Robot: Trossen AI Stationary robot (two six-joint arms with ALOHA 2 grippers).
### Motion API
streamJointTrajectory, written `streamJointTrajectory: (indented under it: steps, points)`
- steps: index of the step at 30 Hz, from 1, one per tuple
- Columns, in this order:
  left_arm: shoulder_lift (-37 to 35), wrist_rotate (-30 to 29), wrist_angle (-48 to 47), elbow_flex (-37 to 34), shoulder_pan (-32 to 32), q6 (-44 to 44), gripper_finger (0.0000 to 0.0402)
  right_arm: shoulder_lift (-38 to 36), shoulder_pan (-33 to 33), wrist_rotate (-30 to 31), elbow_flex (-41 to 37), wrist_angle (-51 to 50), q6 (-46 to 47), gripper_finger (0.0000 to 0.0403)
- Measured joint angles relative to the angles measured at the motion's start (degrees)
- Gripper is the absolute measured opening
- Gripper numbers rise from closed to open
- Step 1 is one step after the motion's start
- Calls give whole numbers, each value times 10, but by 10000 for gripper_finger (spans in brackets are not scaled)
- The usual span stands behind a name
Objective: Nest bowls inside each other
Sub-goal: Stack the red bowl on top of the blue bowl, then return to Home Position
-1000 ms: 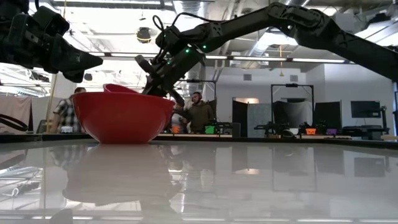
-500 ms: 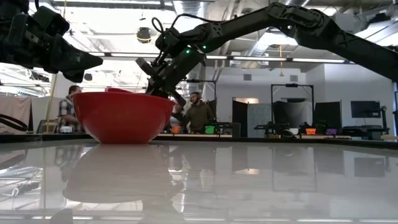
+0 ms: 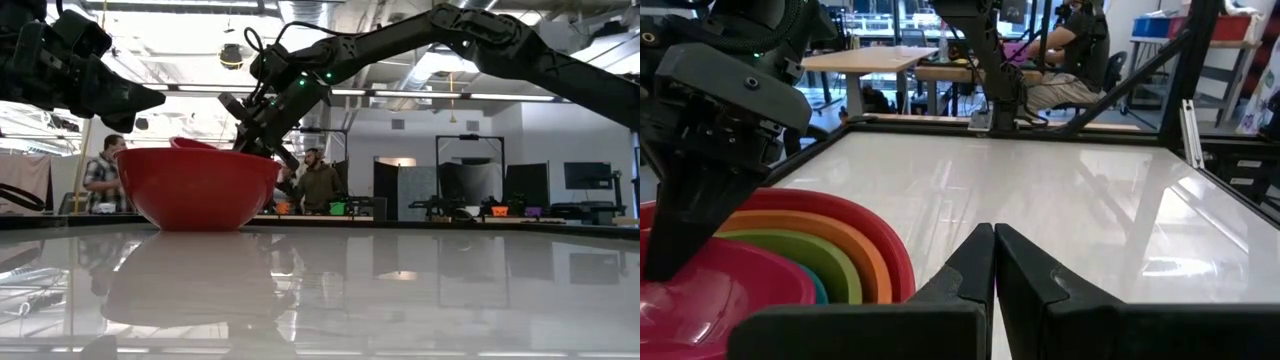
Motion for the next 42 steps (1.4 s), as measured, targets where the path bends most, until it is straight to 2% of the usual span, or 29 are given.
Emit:
streamJointTrajectory:
  steps: [11,15,26,30,35,37,42]
  points:
    - [0,0,0,0,0,0,0,-8,0,3,2,-11,-12,56]
    - [0,0,0,0,0,0,0,-17,0,5,3,-33,-21,70]
    - [0,0,0,0,0,0,0,-17,-2,15,3,-23,-30,200]
    - [0,0,0,0,0,0,0,-29,-8,15,3,-18,-30,224]
    - [0,0,0,0,0,0,0,-54,-13,12,3,-27,-29,218]
    - [0,0,0,0,0,0,0,-61,-9,-7,2,-38,-37,207]
    - [0,0,0,0,0,0,0,-78,10,-57,3,-65,-67,136]
